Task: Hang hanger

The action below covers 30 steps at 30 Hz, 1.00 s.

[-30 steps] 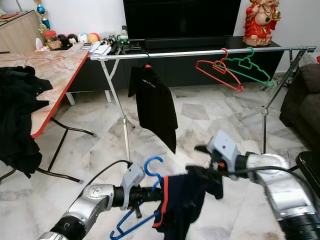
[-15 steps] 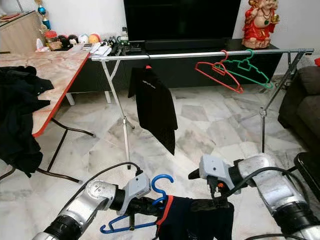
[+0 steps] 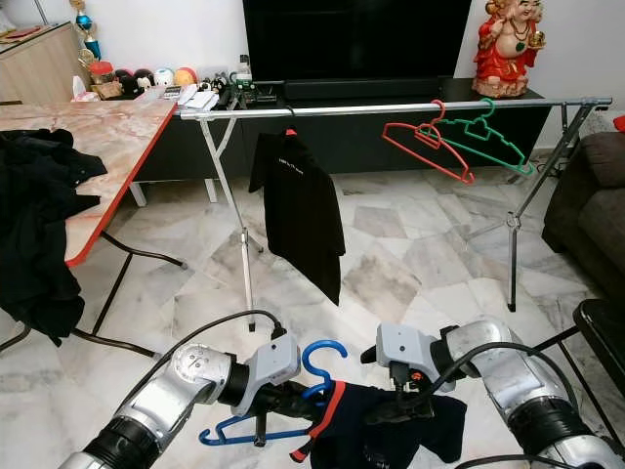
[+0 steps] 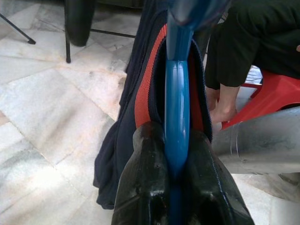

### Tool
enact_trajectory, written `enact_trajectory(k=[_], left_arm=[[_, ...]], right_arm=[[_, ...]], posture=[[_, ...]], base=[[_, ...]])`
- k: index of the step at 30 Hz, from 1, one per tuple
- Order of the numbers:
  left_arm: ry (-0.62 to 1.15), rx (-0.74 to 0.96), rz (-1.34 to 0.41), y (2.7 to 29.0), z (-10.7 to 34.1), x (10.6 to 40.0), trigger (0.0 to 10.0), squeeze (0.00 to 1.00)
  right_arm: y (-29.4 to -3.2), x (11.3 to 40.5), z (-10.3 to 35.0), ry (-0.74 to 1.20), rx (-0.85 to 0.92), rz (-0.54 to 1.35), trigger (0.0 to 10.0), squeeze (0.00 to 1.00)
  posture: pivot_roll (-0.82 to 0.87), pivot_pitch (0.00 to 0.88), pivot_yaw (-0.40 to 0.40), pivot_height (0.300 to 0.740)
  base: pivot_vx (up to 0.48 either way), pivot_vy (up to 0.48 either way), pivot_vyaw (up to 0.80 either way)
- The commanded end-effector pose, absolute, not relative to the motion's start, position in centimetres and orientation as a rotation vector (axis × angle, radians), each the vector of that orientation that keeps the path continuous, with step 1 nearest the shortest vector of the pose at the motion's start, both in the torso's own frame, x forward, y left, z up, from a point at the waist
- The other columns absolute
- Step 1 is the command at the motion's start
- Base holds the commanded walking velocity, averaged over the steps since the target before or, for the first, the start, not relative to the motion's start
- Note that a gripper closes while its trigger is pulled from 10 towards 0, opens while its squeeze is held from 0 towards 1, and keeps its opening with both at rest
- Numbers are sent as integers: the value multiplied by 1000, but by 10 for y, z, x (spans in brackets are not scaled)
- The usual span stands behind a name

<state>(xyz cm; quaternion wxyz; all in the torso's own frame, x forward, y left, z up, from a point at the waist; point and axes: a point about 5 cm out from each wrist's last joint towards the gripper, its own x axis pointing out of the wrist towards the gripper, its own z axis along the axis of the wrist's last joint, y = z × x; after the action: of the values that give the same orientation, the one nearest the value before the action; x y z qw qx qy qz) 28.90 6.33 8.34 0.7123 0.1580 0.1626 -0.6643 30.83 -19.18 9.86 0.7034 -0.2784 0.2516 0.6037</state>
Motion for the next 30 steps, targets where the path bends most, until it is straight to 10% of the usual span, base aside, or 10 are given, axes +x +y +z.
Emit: enact_trajectory(k=[1, 10, 12, 13, 14, 30], left_arm=[[338, 369, -1477, 60, 89, 290, 10000, 0], [325, 357, -1468, 59, 92, 291, 10000, 0], [321, 359, -1461, 58, 93, 292, 10000, 0], [321, 359, -1461, 58, 93, 292, 10000, 0], [317, 355, -1459, 57, 93, 292, 10000, 0], [271, 357, -1466, 51, 104, 293, 10000, 0]], right_arm=[[-190, 313, 103, 520, -623, 1321, 10000, 0], [-187, 307, 93, 546, -549, 1375, 10000, 0], [-188, 307, 90, 550, -557, 1369, 2902, 0], [-188, 307, 90, 550, -557, 1369, 2902, 0], [-189, 306, 88, 559, -552, 1369, 0, 0], [-189, 301, 78, 580, -514, 1364, 0, 0]], posture=[[-59, 0, -16, 740], [-56, 0, -14, 740], [-54, 0, -16, 740], [-54, 0, -16, 740], [-55, 0, -15, 740], [-53, 5, -17, 740]], base=[[0, 0, 0], [0, 0, 0], [0, 0, 0], [0, 0, 0], [0, 0, 0], [0, 0, 0]])
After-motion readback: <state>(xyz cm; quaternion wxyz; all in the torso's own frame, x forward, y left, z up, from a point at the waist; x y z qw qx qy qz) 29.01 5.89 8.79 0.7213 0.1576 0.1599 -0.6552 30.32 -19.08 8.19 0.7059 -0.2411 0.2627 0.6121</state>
